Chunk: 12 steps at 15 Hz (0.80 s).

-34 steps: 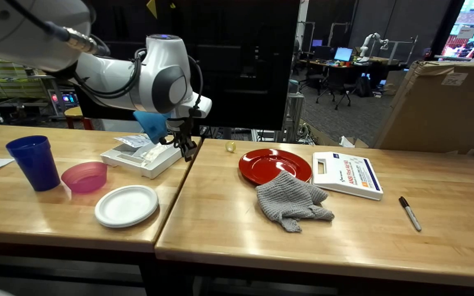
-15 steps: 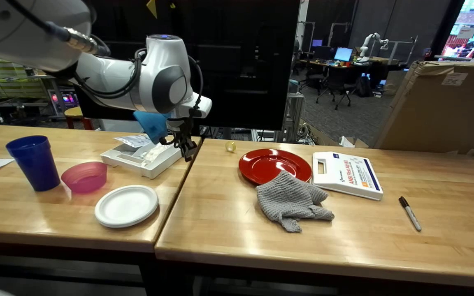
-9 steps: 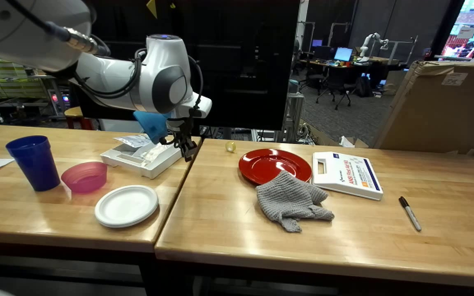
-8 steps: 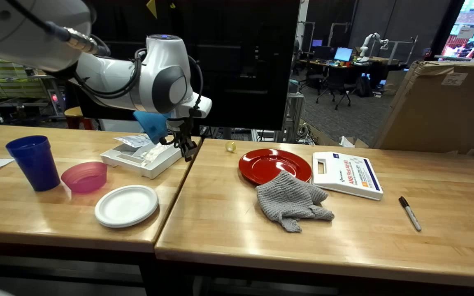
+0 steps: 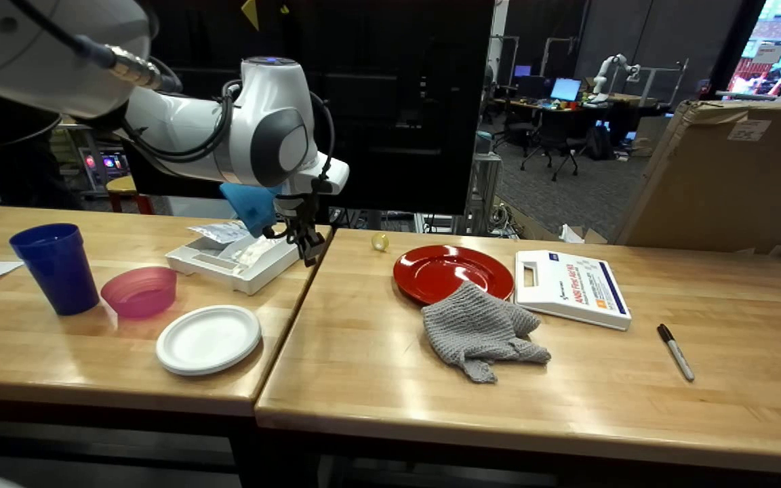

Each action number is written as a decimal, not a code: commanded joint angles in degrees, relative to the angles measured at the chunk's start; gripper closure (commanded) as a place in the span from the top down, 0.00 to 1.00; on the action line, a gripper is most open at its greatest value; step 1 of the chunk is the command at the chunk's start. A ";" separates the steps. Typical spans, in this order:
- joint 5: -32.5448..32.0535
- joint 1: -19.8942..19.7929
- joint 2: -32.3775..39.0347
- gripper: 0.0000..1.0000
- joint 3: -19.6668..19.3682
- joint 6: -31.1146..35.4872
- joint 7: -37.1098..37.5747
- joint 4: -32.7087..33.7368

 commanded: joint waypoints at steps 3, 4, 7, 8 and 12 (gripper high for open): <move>0.17 -0.38 -0.02 0.26 0.33 -0.15 -0.16 0.09; 0.17 -0.38 -0.02 0.26 0.33 -0.15 -0.16 0.09; 0.17 -0.38 -0.02 0.51 0.33 -0.15 -0.16 0.09; 0.40 -0.25 0.01 0.52 0.29 0.32 -0.55 -0.25; 0.44 -0.07 0.51 0.77 0.55 1.20 -0.41 -1.24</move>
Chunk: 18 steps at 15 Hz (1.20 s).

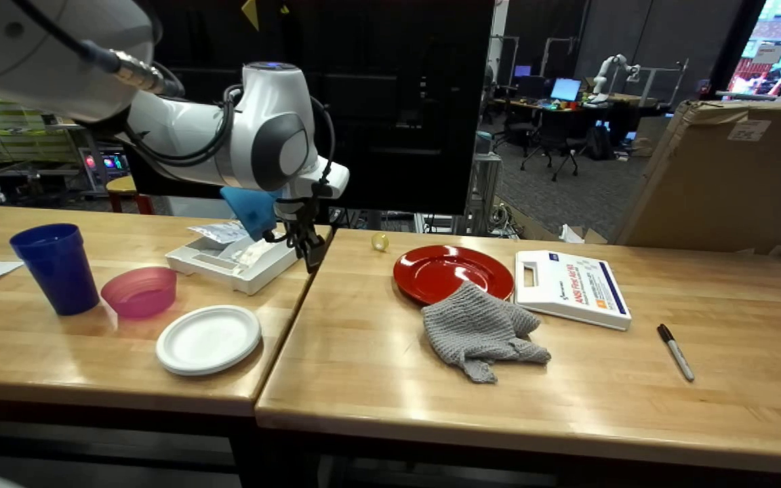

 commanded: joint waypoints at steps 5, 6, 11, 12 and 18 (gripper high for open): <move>2.64 0.23 0.38 0.73 0.45 0.59 0.95 -1.68; 3.60 0.28 0.21 0.64 0.41 0.56 1.37 -2.01; 9.21 0.47 -0.55 0.35 0.26 -0.45 3.14 -3.56; 9.77 0.42 -0.75 0.28 0.28 -0.61 3.63 -3.94; 12.60 0.33 -1.87 0.00 -0.07 -0.46 5.67 -7.17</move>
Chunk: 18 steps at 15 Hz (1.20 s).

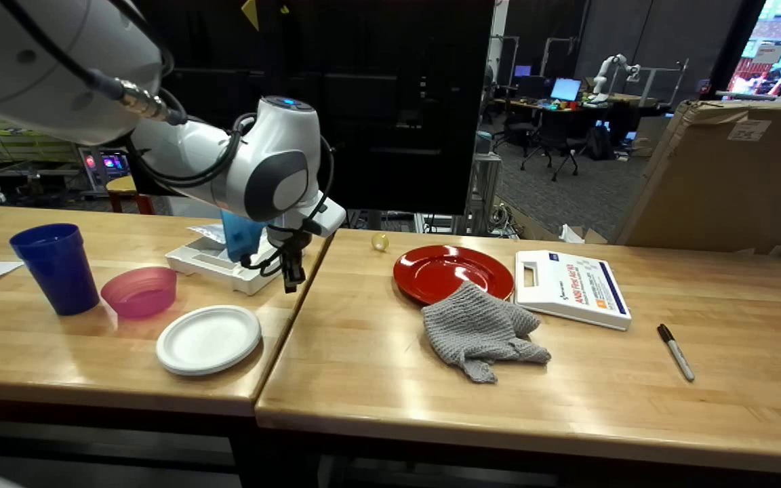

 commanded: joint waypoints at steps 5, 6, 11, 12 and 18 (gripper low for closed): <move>1.64 -0.19 -4.56 0.00 -0.64 -1.91 3.71 -4.68; 1.28 -0.38 -5.21 0.00 -0.73 -2.49 4.25 -4.91; -0.27 -1.94 -9.29 0.00 -1.14 -8.21 6.23 -5.38; -0.11 -2.16 -9.58 0.00 -1.23 -9.15 6.28 -5.34; 1.22 -2.59 -10.59 0.00 -1.18 -10.96 6.18 -6.63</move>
